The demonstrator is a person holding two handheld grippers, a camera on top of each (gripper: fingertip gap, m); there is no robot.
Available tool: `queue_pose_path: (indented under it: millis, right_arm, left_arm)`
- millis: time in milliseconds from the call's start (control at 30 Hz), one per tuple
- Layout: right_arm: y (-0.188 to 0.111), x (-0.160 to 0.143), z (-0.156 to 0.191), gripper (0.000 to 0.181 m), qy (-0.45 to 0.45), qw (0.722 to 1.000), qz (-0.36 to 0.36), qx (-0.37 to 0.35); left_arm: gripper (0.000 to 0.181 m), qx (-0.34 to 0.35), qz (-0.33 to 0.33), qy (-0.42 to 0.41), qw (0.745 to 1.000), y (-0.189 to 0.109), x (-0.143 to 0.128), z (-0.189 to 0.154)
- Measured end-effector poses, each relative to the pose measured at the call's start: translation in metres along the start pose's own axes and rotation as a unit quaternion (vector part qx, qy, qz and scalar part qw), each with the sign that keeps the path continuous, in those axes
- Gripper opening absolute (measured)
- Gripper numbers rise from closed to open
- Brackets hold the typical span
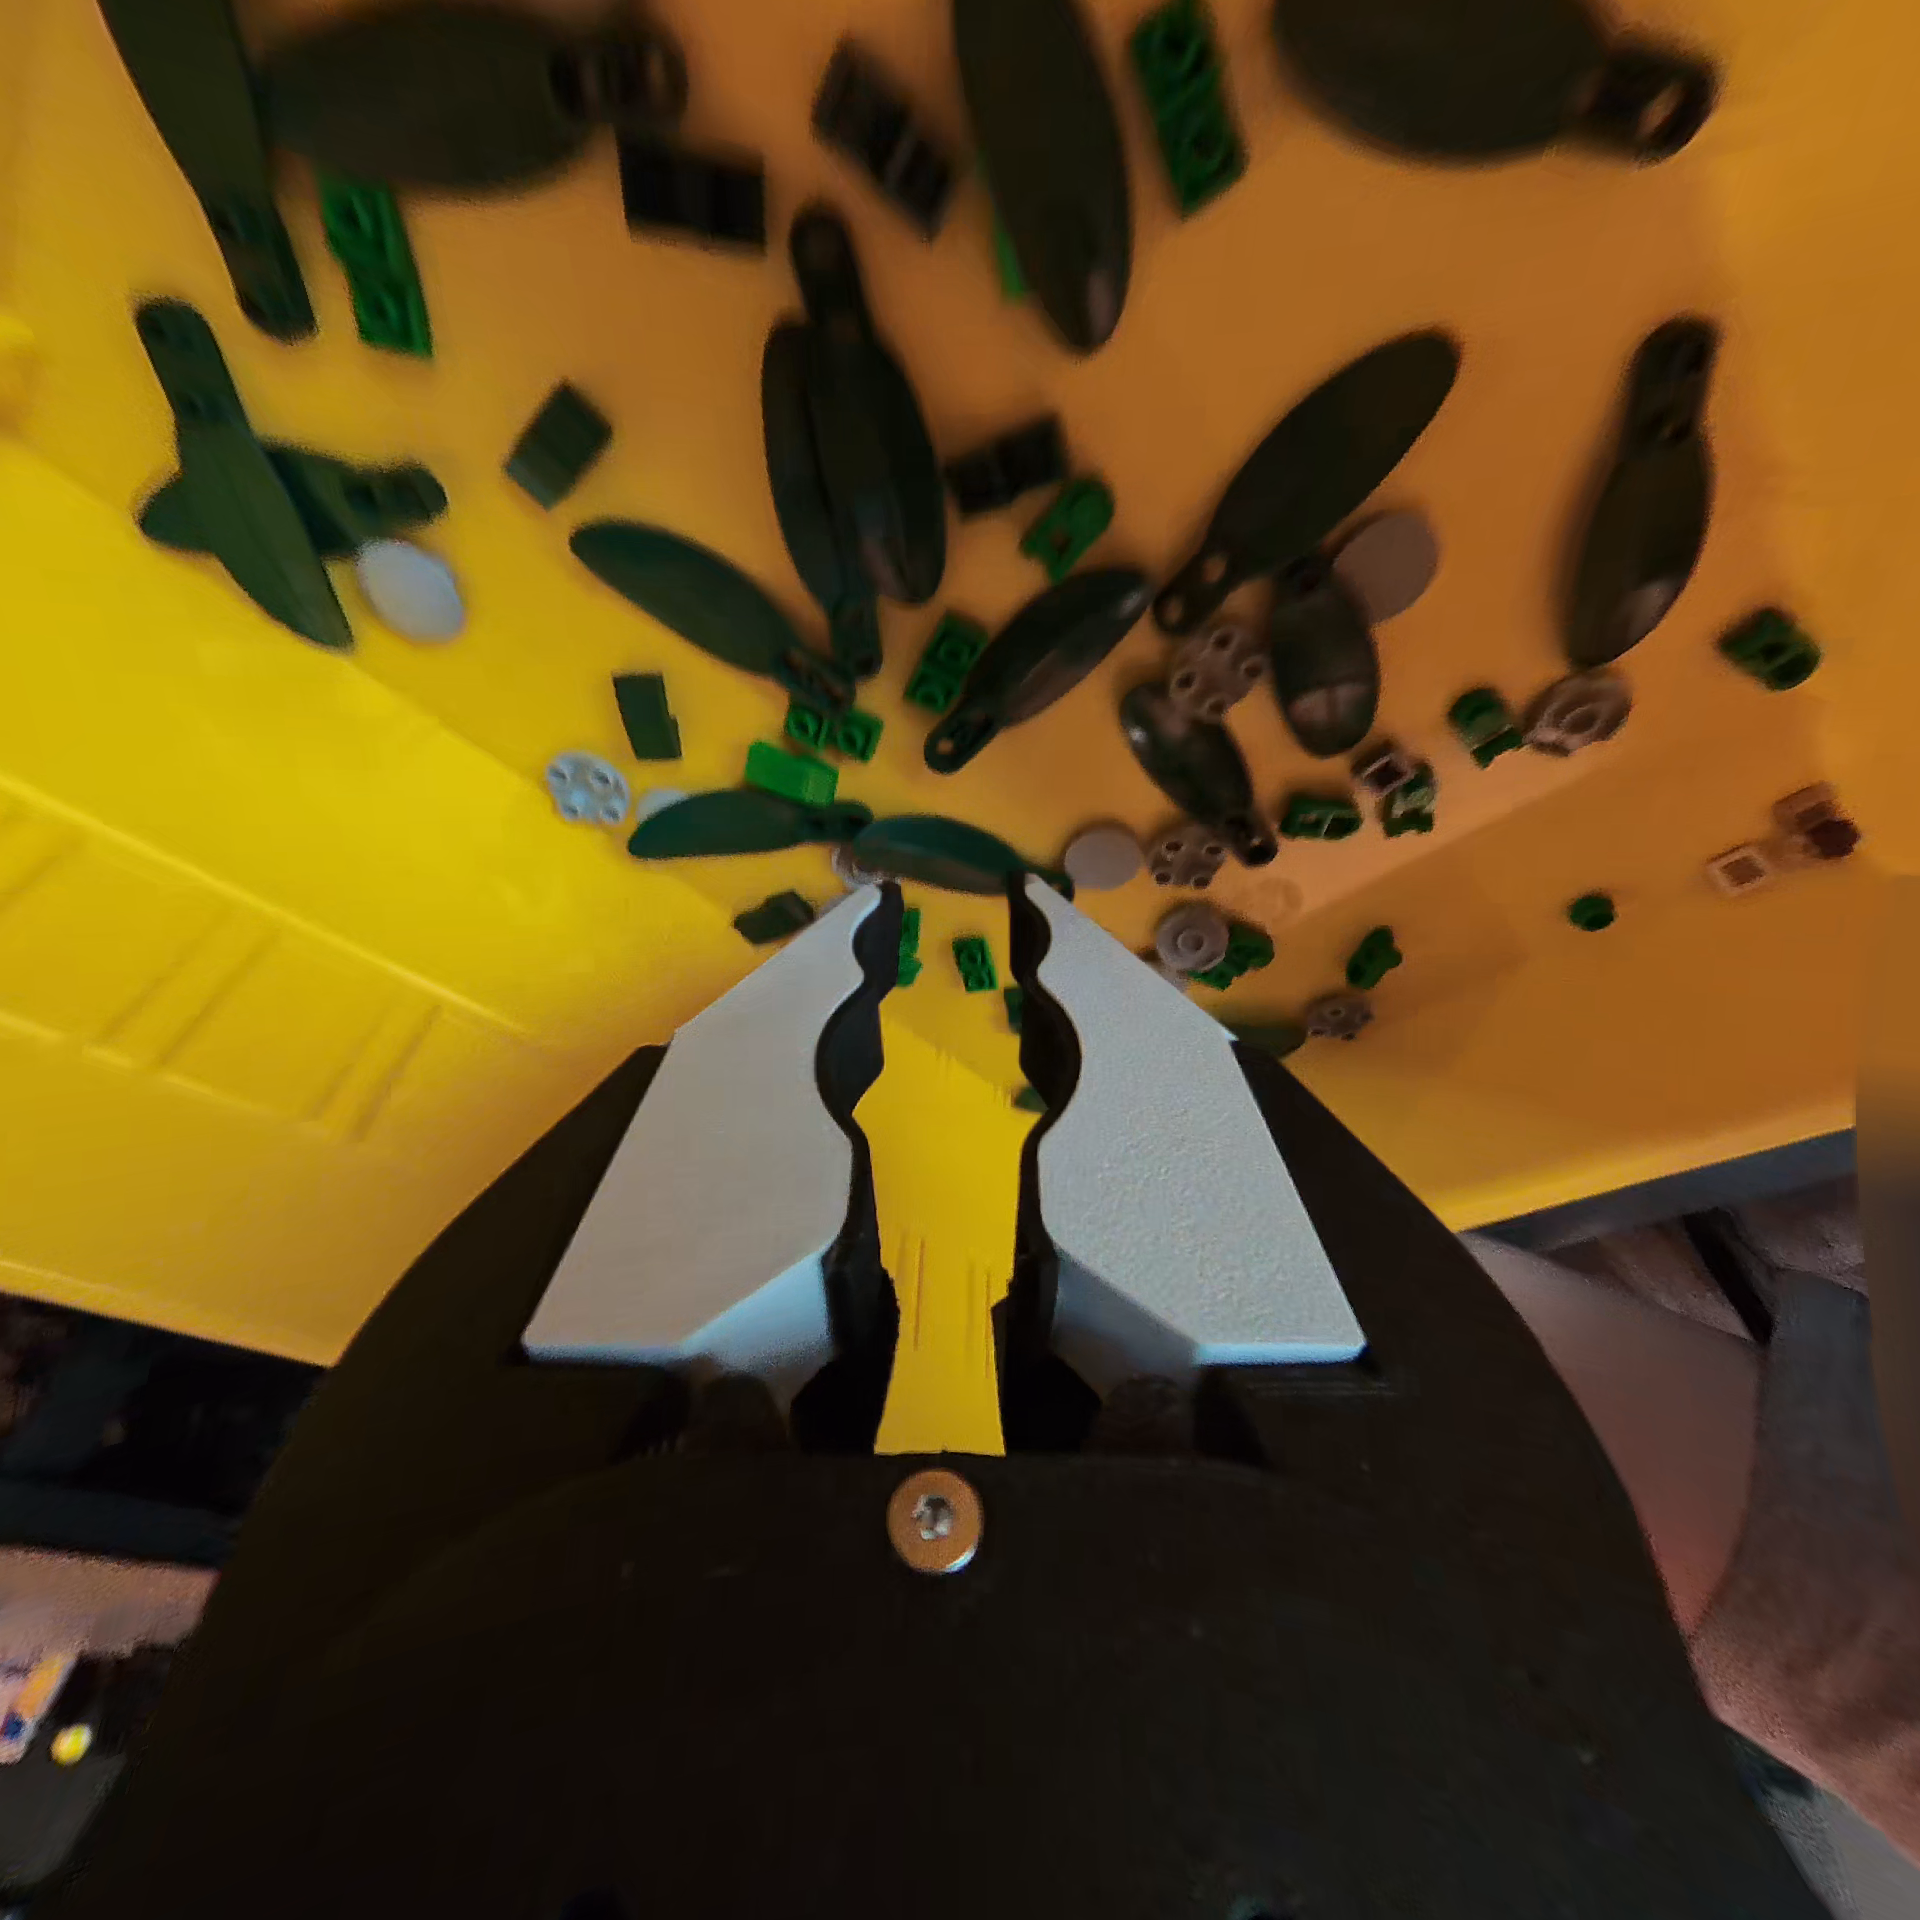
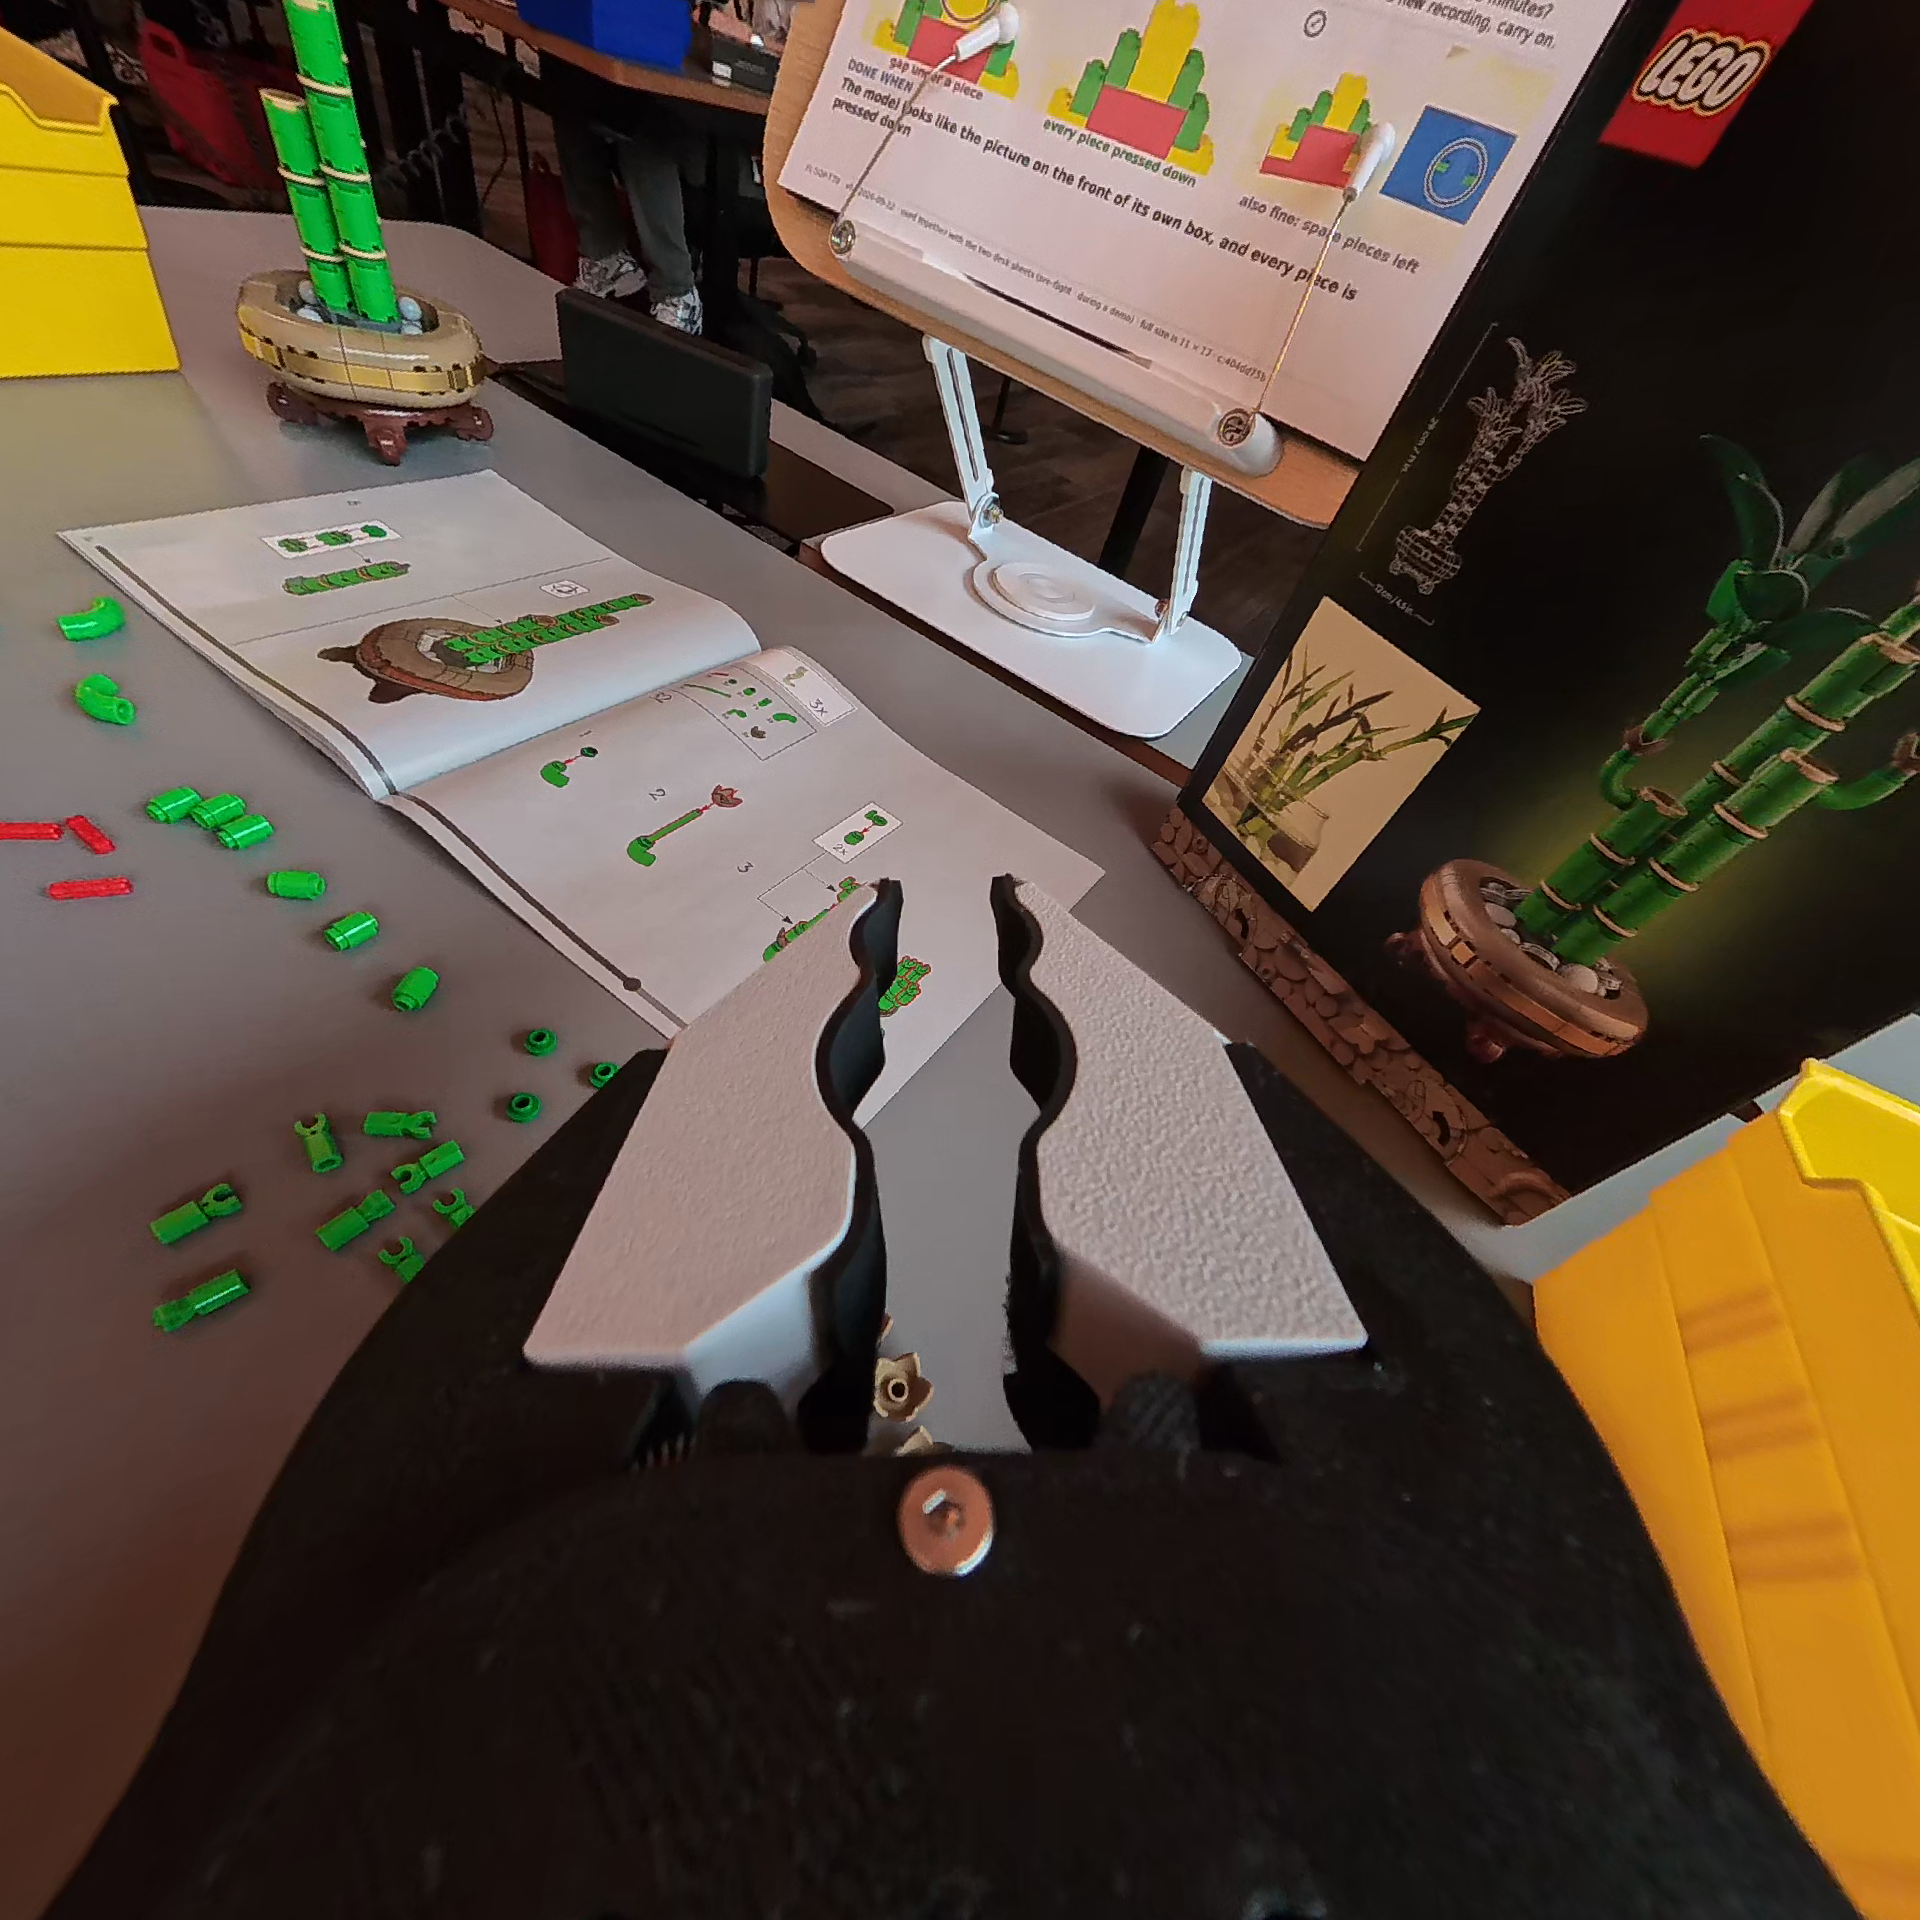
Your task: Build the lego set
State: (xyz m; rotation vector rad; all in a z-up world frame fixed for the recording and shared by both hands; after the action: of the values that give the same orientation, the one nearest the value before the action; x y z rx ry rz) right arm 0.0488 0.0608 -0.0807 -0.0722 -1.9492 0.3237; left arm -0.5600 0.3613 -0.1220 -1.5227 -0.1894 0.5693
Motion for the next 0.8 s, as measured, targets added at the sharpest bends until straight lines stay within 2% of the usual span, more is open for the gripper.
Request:
queue_pose_path:
  millis: [200,267,433,533,800]
  right_arm:
    - [0.0,0.0,0.001,0.017,-0.001,1.0,0.001,0.003]
    - [0.0,0.0,0.001,0.017,-0.001,1.0,0.002,0.005]
    - [0.0,-0.001,0.001,0.017,0.0,1.0,0.004,0.008]
    - [0.0,-0.002,0.002,0.017,-0.001,1.0,0.005,0.01]
    - [0.001,-0.002,0.003,0.017,-0.002,1.0,0.008,0.012]
  left_arm:
    - [0.019,0.037,-0.038,0.072,0.996,-0.001,0.017,-0.001]
    - [0.019,0.028,-0.051,0.078,0.995,-0.001,0.021,-0.002]
    - [0.02,0.022,-0.01,0.094,0.995,0.01,0.016,-0.004]
    - [0.0,-0.008,-0.001,0.097,0.995,0.012,0.014,-0.011]
    - [0.009,-0.004,-0.026,0.125,0.992,0.003,0.014,-0.017]
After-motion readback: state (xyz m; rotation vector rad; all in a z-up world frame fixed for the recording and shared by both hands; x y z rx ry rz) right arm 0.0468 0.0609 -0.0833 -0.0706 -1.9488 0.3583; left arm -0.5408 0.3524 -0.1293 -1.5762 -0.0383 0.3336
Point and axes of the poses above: each gripper's, where its closed fingertips meet, y out along the fingers, x out of its top, z = x × y across the jaws, the point moved 7 cm from there along -y, back along the fingers, and after that the axes turned 7 degrees about -y, right-handed, at the moved point
